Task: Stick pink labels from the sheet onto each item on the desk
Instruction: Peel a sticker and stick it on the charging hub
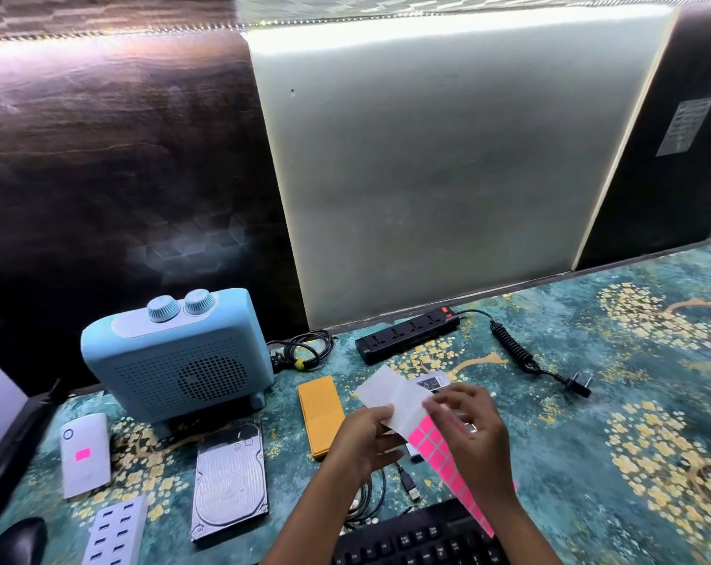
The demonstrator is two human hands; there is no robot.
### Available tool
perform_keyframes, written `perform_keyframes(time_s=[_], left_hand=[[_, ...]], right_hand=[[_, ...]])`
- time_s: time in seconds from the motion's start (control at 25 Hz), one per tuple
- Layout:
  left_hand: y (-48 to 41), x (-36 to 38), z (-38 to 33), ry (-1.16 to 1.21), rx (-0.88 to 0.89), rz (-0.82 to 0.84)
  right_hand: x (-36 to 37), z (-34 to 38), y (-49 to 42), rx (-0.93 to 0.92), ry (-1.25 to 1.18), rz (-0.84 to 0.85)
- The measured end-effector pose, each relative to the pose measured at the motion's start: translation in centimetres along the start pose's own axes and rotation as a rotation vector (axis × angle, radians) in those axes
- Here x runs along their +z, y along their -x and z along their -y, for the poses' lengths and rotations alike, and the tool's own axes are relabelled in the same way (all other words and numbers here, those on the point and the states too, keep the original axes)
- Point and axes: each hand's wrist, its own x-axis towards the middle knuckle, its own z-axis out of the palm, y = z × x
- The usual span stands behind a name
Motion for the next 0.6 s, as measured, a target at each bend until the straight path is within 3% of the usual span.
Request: perform_keyframes(time_s=[0.2, 0.36, 0.6], left_hand=[[-0.3, 0.6, 0.4, -0.085, 0.057, 0.080], [-0.5, 1.5, 0.2, -0.140, 0.132, 0.118], [-1.2, 1.7, 0.6, -0.309, 0.189, 0.071]], right_hand=[[-1.6, -1.0, -1.1, 0.413, -0.100, 0.149], [-3.9, -2.1, -1.9, 0.484, -0.041, 0.025], [-7.2, -6.0, -3.4, 0.546, 0.233, -0.151]])
